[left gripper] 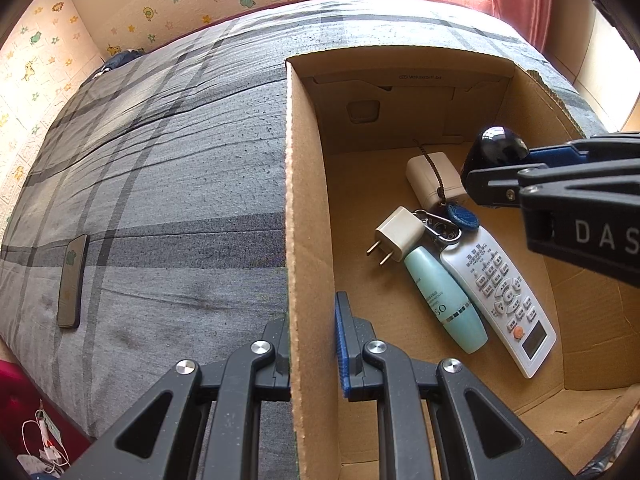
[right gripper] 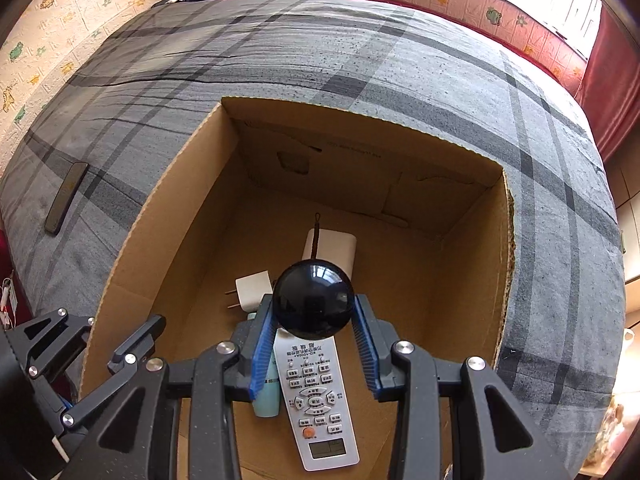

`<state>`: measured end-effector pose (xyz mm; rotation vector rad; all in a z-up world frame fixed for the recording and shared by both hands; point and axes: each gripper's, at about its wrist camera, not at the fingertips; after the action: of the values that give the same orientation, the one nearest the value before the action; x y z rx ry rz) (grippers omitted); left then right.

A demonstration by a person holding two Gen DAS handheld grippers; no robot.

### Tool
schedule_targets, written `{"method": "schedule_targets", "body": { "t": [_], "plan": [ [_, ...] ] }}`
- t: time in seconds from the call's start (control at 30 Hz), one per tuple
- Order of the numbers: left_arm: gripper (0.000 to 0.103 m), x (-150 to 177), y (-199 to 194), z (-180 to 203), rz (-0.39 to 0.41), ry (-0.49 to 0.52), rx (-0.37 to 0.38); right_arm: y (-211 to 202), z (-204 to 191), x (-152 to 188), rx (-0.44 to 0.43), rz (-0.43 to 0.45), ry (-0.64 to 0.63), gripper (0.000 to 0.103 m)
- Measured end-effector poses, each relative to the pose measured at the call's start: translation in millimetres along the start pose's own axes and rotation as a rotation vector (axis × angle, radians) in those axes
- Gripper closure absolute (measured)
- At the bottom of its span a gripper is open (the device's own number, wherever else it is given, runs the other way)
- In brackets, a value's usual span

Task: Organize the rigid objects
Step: 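Lift and carry the black ball with the right tool over the box, then lower the ball into the box and open the right tool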

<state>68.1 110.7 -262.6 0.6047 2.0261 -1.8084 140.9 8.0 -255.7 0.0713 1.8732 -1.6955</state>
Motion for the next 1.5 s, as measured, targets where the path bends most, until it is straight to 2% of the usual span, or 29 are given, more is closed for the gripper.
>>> {"method": "schedule_targets", "body": {
  "t": [0.4,0.97,1.0,1.13,1.5],
  "plan": [
    [0.087,-0.6,-1.1,1.8,0.001,0.005,-0.003,20.7,-3.1,4.2,0.012,-0.030,-0.004,0.062],
    [0.087,0.1,-1.9,1.8,0.002,0.005,-0.001,21.2,-8.0,2.5,0.005,-0.022,-0.015,0.062],
    [0.087,0.0,-2.0,2.0,0.001,0.005,-0.001,20.3,-8.9,1.9,0.004,-0.020,-0.018,0.061],
    [0.087,0.2,-1.8,2.3,0.002,0.006,-0.003,16.5,-7.8,0.8,0.013,-0.004,-0.009,0.048],
    [0.087,1.1,-1.7,1.6,0.002,0.009,-0.004,7.4,-6.9,2.2,0.037,0.004,-0.008,0.047]
  ]
}}
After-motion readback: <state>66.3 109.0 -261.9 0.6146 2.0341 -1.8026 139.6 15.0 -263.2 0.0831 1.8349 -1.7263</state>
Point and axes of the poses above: each gripper's, at about its wrist camera, not at the fingertips, and y roughly the way its jaws point, z to its right, x to its underside, and after that the axes turned 8 degrees about z, right-handed
